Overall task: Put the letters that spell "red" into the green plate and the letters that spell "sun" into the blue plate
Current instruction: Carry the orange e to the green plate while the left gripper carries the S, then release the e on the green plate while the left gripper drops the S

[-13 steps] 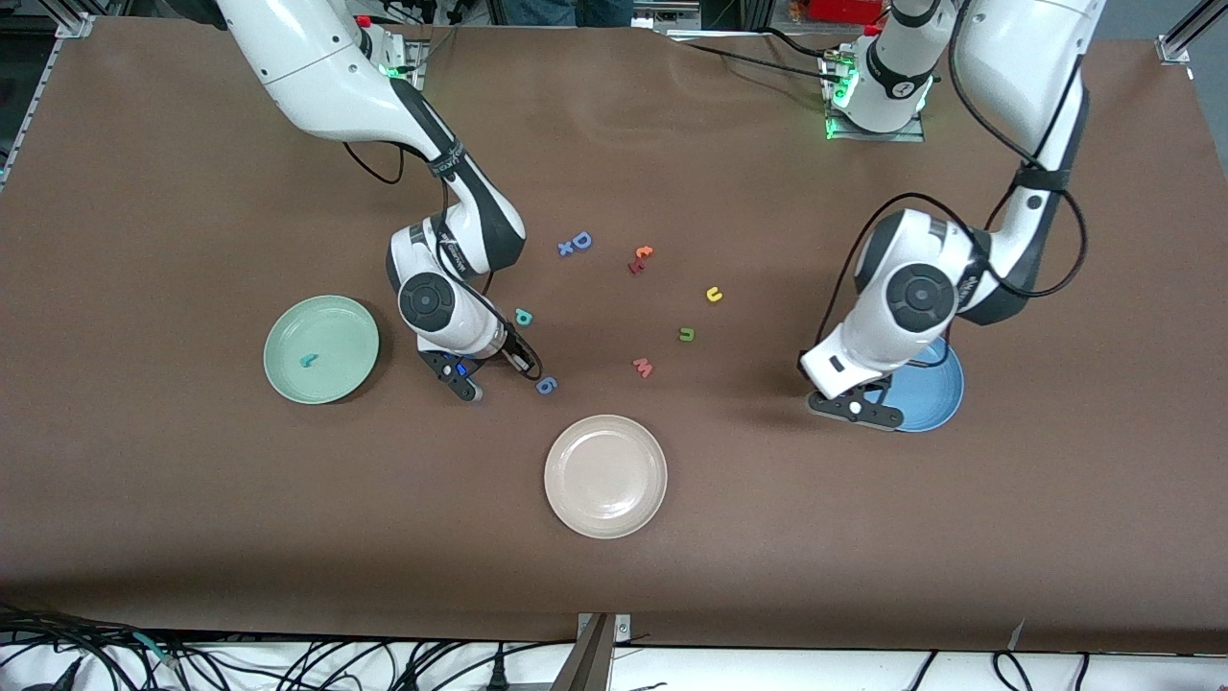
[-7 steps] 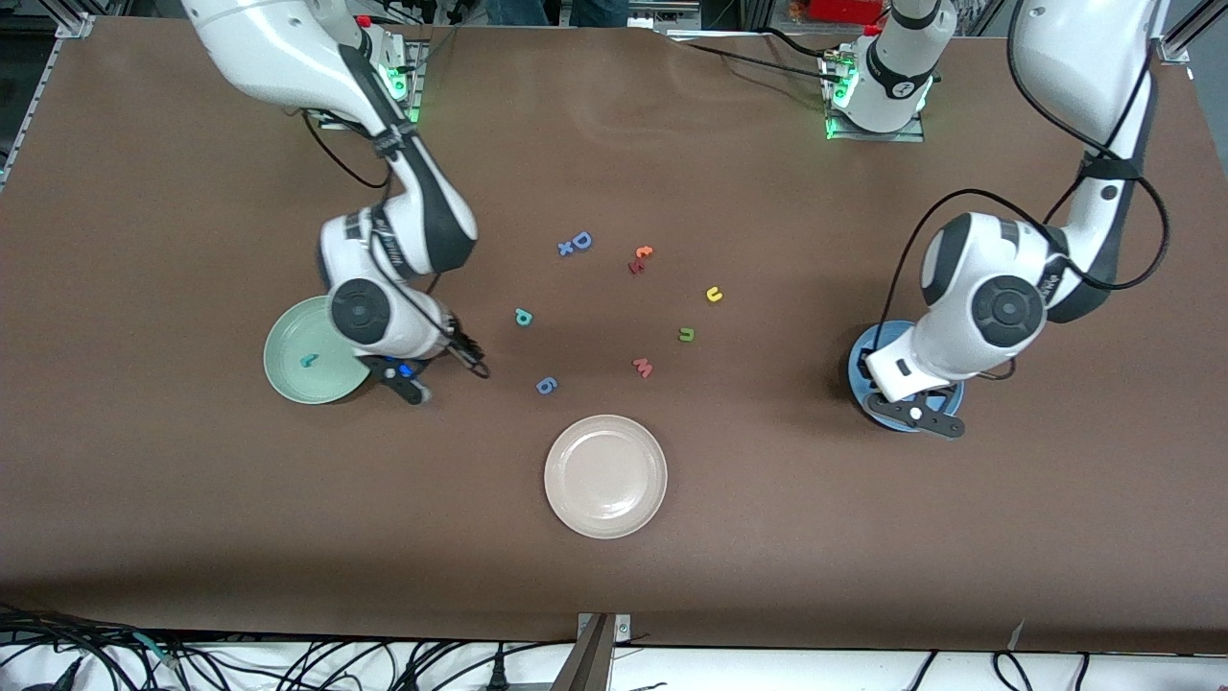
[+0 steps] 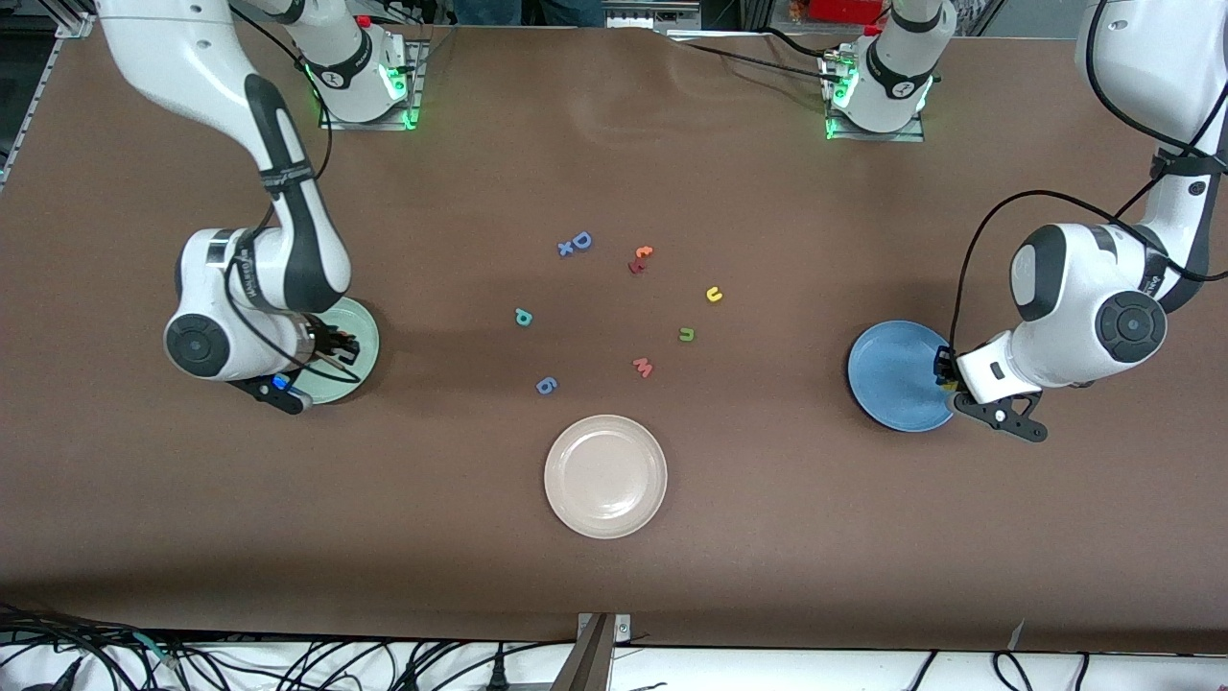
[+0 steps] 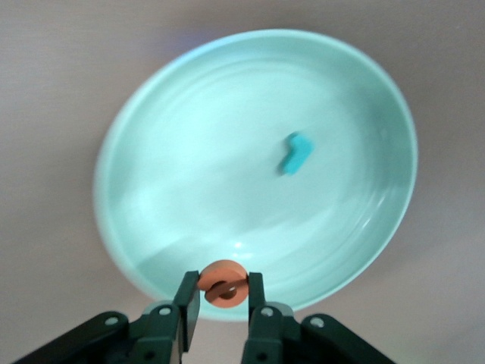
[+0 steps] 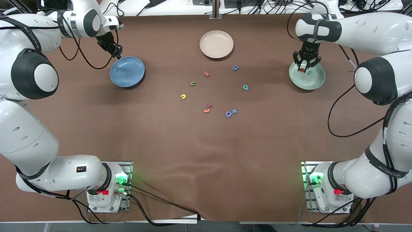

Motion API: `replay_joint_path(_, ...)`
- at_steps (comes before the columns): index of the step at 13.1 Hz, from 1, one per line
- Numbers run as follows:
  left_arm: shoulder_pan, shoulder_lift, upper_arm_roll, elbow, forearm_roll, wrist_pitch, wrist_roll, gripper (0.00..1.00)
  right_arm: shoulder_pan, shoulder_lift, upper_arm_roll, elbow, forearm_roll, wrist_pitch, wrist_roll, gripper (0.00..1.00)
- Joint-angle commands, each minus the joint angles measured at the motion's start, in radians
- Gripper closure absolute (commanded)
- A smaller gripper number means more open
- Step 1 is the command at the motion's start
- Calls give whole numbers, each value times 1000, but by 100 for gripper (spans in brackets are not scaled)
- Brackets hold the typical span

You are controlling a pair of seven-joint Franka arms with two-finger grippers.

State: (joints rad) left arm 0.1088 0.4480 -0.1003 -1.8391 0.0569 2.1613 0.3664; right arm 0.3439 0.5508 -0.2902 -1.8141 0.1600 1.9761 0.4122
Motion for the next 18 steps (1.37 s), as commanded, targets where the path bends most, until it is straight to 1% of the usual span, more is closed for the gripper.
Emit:
replay_joint_path(1, 17, -5, -10, -28, -28, -3, 22, 66, -48, 23, 3, -36, 20, 56, -102, 93)
replay_joint_path(2, 17, -3, -10, -40, -29, 2, 17, 66, -48, 29, 3, -42, 20, 63, -104, 91)
replay_joint_path(4, 17, 0, -9, -48, -78, 5, 14, 66, -49, 31, 6, -47, 23, 72, -104, 78)
replay_joint_path(5, 17, 5, -9, -43, -80, 5, 14, 61, -48, 31, 8, -48, 26, 72, -104, 53)
replay_joint_path(6, 17, 11, -9, -36, -80, 0, 14, 51, -48, 23, 9, -47, 27, 66, -101, 20)
replay_joint_path(7, 14, 12, -9, -34, -84, -1, 9, 31, -46, 15, 9, -47, 38, 57, -96, 8)
replay_joint_path(8, 9, 15, -9, -29, -86, -1, 0, 13, -42, -8, 11, -47, 50, 47, -90, 3)
replay_joint_path(9, 9, 18, -10, -29, -100, -4, -33, 4, -36, -26, 11, -41, 59, 15, -86, 2)
replay_joint_path(10, 5, 18, -10, -31, -141, -14, -58, 1, -31, -46, 16, -34, 85, -20, -76, 2)
replay_joint_path(11, 0, 18, -10, -29, -179, -33, -67, 1, -28, -67, 43, -34, 114, -32, -41, 2)
replay_joint_path(12, -1, 17, -10, -28, -205, -41, -98, 1, -26, -87, 75, -34, 115, -33, 29, 2)
replay_joint_path(15, -12, 15, -33, -13, -209, -75, -214, 1, -28, -114, 199, -15, 115, -19, 268, 2)
replay_joint_path(16, -20, 15, -45, -2, -209, -86, -246, 1, -26, -112, 244, -10, 113, -2, 345, 3)
replay_joint_path(17, -21, 14, -62, -2, -209, -86, -276, 1, -19, -112, 287, -10, 109, 42, 423, 3)
replay_joint_path(18, -23, 15, -85, -2, -209, -86, -318, 1, 7, -104, 302, -10, 107, 91, 494, 3)
